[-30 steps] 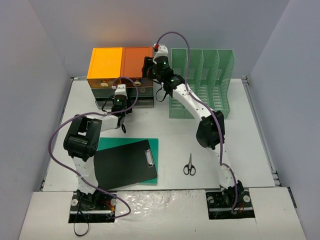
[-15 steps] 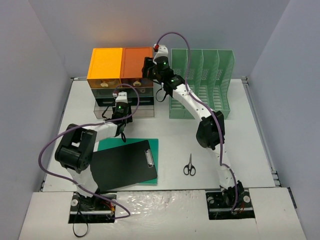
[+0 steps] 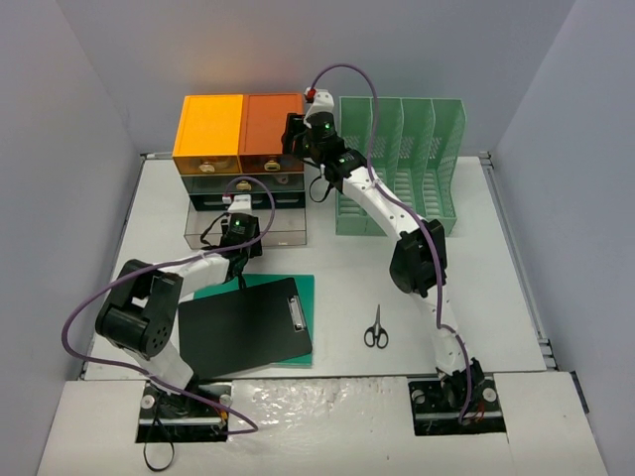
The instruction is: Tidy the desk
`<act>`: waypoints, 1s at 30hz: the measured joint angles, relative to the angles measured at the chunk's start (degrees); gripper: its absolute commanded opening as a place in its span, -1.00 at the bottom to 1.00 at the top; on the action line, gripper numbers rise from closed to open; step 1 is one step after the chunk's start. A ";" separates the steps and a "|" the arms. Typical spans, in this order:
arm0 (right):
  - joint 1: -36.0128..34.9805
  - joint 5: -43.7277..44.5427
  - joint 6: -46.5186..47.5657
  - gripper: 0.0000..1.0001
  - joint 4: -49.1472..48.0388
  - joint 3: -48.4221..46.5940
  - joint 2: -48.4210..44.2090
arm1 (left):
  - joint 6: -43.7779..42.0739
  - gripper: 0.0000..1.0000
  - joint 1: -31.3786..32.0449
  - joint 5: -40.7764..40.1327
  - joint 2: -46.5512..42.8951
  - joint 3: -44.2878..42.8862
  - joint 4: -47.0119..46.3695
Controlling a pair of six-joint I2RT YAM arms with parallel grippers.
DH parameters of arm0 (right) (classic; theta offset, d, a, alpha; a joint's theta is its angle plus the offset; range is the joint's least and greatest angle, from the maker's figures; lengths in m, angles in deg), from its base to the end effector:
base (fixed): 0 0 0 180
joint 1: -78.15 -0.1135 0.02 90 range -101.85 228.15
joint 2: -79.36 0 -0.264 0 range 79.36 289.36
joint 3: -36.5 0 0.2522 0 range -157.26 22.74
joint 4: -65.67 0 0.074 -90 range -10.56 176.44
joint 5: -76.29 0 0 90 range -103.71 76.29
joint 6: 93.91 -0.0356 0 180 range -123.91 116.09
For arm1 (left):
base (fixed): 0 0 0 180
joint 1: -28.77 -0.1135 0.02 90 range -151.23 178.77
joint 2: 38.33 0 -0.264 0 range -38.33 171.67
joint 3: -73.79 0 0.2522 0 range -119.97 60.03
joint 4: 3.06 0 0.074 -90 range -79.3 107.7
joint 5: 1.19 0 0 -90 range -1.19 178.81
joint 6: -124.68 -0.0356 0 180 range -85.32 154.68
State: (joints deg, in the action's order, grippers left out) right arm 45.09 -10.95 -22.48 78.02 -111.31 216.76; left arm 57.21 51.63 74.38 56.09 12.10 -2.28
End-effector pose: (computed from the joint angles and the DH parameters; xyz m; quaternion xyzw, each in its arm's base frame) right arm 0.4802 0.3105 0.3341 -0.0740 0.7151 0.2870 0.6330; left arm 0.3195 -0.1251 0.1805 -0.0569 0.8741 -0.0791 0.4758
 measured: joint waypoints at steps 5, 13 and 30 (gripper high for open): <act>0.00 0.00 0.02 0.14 -0.19 0.19 -0.06 | 0.61 -0.93 0.66 -0.39 -1.55 1.55 0.57; 0.00 0.00 0.08 0.14 -0.21 0.19 -0.06 | 1.29 0.33 0.86 -0.32 -1.73 2.62 0.86; 0.02 -0.04 0.43 0.16 -0.56 0.56 -0.26 | 0.07 0.73 3.10 -1.67 -9.12 3.21 7.33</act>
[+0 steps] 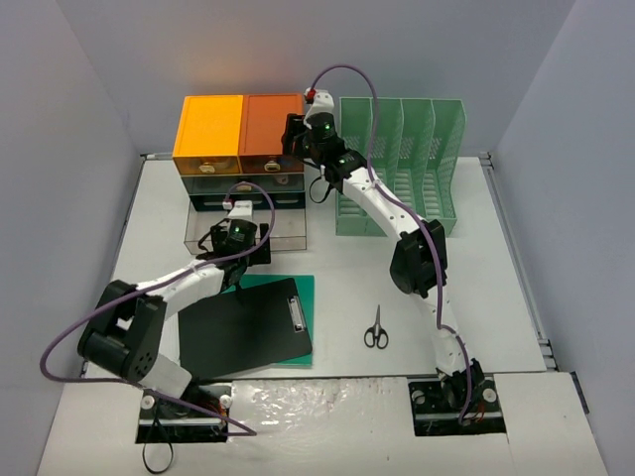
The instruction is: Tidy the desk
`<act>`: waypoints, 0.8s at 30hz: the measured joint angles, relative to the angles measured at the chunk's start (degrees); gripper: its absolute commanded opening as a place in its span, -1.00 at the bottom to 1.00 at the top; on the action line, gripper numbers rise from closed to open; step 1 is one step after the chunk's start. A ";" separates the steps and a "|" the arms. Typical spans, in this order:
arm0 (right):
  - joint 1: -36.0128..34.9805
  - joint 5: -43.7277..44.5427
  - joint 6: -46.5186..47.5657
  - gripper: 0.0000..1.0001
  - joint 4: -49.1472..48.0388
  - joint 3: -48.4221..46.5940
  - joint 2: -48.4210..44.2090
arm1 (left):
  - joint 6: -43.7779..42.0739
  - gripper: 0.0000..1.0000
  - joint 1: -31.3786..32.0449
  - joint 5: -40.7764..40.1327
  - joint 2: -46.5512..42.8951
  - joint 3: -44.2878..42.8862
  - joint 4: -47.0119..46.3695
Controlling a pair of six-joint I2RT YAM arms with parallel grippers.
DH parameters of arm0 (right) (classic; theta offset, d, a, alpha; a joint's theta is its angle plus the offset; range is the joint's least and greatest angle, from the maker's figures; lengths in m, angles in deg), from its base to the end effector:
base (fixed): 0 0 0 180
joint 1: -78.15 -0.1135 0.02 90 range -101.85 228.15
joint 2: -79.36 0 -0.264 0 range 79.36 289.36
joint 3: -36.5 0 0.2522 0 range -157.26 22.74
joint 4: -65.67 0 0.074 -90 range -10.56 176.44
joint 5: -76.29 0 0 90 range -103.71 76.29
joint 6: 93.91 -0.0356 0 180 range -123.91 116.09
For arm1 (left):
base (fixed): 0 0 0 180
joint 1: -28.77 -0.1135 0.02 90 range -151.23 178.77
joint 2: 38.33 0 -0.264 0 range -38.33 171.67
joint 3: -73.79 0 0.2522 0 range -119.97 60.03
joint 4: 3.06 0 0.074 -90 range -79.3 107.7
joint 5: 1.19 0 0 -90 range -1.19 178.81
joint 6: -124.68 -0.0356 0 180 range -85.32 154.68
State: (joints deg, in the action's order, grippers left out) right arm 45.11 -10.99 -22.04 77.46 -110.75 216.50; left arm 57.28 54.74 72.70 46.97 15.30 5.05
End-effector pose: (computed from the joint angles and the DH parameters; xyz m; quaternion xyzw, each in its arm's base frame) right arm 0.4798 0.3101 0.3341 -0.0767 0.7133 0.2854 0.6355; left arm 0.2850 -0.1278 0.2009 -0.0389 0.8795 -0.0750 0.4684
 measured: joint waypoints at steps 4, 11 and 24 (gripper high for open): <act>0.00 -0.06 -0.03 0.27 0.03 0.00 -0.02 | -1.01 0.75 2.48 -1.44 -7.81 -2.69 6.30; -0.04 -0.46 -0.90 0.78 1.20 0.68 -0.71 | -1.65 0.76 3.38 -3.84 -17.83 -8.78 17.00; -0.81 7.80 -3.32 0.78 7.60 15.70 -14.92 | -3.76 0.77 3.38 -6.45 -25.08 -12.08 30.09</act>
State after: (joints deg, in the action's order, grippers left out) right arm 44.30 -3.19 -25.36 85.05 -95.05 201.58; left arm 53.52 58.12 66.25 21.88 3.22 35.14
